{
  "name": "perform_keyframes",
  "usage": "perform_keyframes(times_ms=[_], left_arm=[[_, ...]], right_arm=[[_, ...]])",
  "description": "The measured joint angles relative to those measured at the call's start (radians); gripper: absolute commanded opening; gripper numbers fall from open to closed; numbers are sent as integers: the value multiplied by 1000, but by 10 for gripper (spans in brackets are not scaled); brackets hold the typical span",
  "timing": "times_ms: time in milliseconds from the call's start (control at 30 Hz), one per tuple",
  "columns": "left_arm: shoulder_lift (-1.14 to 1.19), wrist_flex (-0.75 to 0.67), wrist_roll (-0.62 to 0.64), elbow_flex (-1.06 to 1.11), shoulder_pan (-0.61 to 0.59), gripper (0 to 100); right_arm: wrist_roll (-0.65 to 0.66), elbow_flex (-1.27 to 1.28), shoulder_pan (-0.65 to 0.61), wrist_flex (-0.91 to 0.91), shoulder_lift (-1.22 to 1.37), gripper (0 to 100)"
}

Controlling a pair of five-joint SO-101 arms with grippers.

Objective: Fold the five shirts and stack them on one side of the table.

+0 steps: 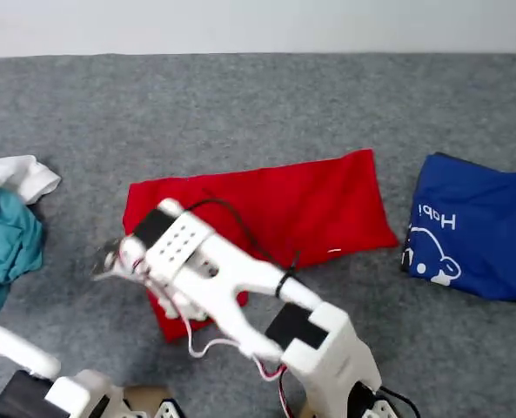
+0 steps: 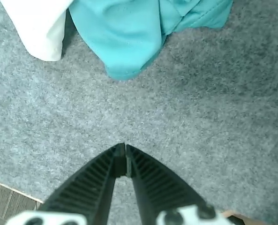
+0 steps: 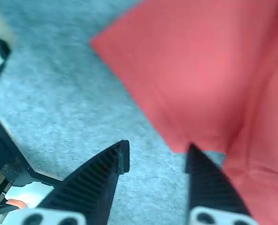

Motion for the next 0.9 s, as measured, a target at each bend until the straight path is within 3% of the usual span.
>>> perform_keyframes(times_ms=[167,500,767,900], left_arm=[[0,0,0,0,0,6],[0,0,0,0,0,6],[0,0,0,0,0,6],[0,0,0,0,0,6]], right_arm=[[0,0,-81,-18,40,243],[-2,0,-84,-141,181,240],[-3,-77,-43,-155,238,22],[-3,-126,3,-157,262,13]])
